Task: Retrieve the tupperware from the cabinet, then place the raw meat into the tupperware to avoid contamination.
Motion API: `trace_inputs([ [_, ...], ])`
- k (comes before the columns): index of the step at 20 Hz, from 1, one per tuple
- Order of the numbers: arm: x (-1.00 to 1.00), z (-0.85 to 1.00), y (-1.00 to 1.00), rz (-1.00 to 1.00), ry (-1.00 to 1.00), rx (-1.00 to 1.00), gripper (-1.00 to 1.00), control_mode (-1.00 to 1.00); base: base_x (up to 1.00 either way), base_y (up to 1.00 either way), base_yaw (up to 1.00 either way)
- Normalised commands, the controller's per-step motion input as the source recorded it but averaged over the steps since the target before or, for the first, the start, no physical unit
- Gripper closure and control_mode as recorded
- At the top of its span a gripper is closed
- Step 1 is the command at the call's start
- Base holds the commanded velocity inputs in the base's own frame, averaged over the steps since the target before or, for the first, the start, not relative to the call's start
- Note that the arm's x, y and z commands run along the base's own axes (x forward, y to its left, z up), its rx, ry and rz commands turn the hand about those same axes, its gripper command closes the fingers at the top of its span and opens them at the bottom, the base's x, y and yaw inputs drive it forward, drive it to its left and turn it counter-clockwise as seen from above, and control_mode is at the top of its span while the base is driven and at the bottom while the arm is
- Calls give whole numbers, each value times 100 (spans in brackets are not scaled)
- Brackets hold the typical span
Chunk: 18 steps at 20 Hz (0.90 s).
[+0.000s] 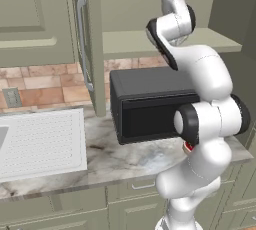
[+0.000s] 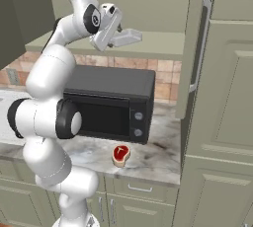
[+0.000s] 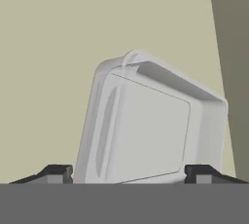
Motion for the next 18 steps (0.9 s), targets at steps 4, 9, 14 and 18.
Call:
trace_inputs([
  [4,-12,-23,-21,0,1,1,-100,-100,0,0,0],
  [9,-18,-39,-10,0,0,0,-100,-100,0,0,0],
  [14,-8,-49,-26,0,1,0,-100,-100,0,0,0],
  [18,-3,-43,-30,1,0,0,-100,-100,0,0,0],
])
